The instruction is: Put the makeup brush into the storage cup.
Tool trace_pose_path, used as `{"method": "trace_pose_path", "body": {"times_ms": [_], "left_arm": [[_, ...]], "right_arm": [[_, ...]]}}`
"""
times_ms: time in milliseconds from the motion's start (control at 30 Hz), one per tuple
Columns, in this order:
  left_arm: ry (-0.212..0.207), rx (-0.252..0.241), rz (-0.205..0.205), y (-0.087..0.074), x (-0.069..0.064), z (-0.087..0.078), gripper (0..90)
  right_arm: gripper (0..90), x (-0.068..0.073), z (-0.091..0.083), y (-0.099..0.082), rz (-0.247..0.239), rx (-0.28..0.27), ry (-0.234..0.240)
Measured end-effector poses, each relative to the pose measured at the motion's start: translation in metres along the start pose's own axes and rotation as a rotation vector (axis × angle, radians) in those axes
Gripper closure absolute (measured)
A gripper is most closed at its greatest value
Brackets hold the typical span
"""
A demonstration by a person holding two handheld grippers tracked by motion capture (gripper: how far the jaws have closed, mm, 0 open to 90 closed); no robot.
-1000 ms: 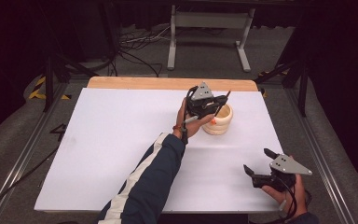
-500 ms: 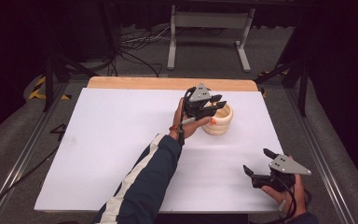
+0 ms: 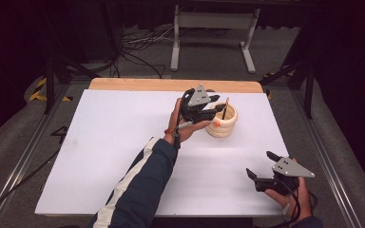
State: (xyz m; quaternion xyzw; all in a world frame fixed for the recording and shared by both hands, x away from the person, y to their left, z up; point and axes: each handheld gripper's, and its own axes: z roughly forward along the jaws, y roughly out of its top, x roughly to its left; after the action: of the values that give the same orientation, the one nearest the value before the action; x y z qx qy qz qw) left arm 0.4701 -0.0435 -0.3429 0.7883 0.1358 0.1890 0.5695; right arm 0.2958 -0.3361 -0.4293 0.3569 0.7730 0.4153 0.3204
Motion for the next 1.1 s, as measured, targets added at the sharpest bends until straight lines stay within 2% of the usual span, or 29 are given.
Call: {"method": "trace_pose_path", "body": {"times_ms": [67,267,433,533,633,867,1100], "left_arm": [[0.014,0.009,0.012,0.000,0.000,-0.003,57.5],[0.043,0.027,0.014,-0.004,0.002,-0.010,48.2],[0.047,0.055,0.002,-0.009,0.003,-0.014,41.7],[0.061,0.075,-0.008,-0.012,0.003,-0.015,34.2],[0.077,0.093,0.007,-0.015,0.003,-0.019,26.2],[0.091,0.105,0.014,-0.021,0.002,-0.026,15.6],[0.078,0.091,0.003,-0.026,0.001,-0.037,8.9]], "right_arm": [[7.7,0.000,0.000,0.000,0.000,0.001,0.001],[7.7,0.000,0.000,0.000,0.002,0.001,0.001],[7.7,0.000,0.000,0.000,-0.001,0.005,-0.002],[7.7,0.000,0.001,0.000,0.000,0.005,0.004],[7.7,0.001,0.000,0.000,-0.002,0.004,0.006],[7.7,0.001,0.001,0.000,-0.004,0.008,0.009],[7.6,0.001,0.001,-0.001,-0.001,0.009,0.006]]}}
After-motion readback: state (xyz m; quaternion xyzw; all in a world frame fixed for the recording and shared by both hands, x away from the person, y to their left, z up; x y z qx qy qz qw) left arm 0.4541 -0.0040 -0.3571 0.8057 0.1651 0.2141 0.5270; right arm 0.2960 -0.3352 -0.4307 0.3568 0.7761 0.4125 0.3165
